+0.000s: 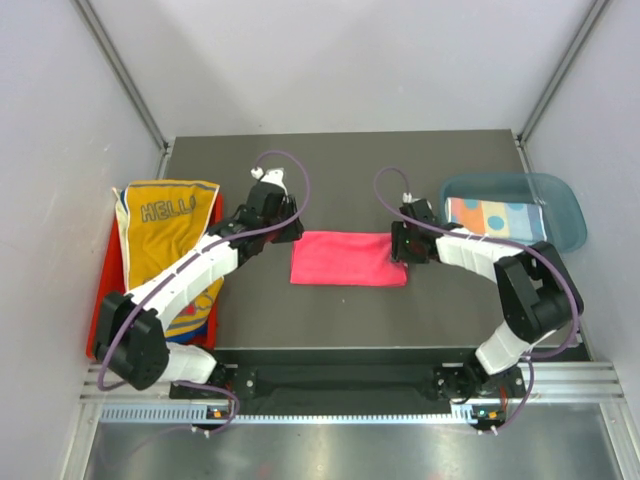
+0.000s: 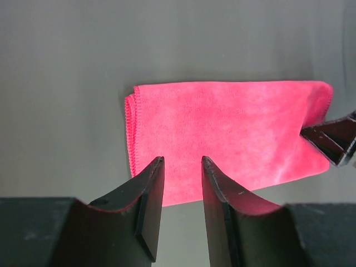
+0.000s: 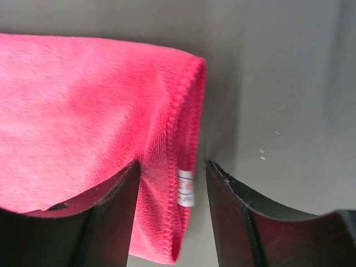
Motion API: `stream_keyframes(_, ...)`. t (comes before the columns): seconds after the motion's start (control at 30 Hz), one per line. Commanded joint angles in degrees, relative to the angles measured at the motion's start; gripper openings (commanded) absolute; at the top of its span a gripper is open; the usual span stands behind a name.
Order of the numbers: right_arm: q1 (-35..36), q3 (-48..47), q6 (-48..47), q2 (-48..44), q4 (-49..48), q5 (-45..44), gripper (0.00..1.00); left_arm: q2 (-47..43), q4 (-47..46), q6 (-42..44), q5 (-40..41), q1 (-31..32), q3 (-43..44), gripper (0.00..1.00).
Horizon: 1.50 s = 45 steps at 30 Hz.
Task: Fold and stack the towels
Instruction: Neatly place the folded towel into the bin
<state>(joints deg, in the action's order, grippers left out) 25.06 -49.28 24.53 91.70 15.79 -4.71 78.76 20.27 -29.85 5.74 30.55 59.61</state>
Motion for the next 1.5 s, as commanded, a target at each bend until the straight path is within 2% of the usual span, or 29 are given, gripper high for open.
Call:
stream_keyframes(0.0, 2.53, -1.78, 2.97, 3.48, -0.06, 0.40, 0.50, -2.82, 0.21, 0.32, -0.81, 0.04, -1.87, 0.38)
stream_keyframes(0.1, 4.82, -2.84, 4.03, 4.98, 0.47, -1.00, 0.43, -3.70, 0.21, 0.23, -1.34, 0.13, -2.92, 0.38)
stream_keyframes(0.23, 5.96, -3.98, 4.47, 4.89, 2.57, -3.54, 0.19, -5.37, 0.21, 0.23, -1.87, 0.13, -3.80, 0.37)
stream_keyframes(0.4, 6.49, -6.00, 3.24, 2.96, 7.66, -8.55, 0.01, -7.22, 1.34, 0.66, -2.13, 0.13, -3.72, 0.37)
stream_keyframes(0.77, 6.76, -17.34, -3.08, 0.76, 19.19, -25.17, 0.00, -13.02, 6.44, 3.74, -0.82, 0.04, -3.98, 0.37)
stream_keyframes(1.1, 7.46, -30.43, -8.27, 7.96, 26.38, -39.31, 0.00, -16.09, 9.87, 5.50, -3.10, 0.04, -2.75, 0.36)
stream_keyframes(1.37, 4.56, -37.29, -11.35, 10.87, 31.23, -43.19, 0.00, -16.88, 18.22, 11.47, -3.80, 0.13, 1.03, 0.36)
stream_keyframes(1.47, 2.98, -37.65, -12.32, 9.90, 31.14, -43.45, 0.00, -19.25, 18.14, 11.39, -4.42, 0.48, -1.33, 0.36)
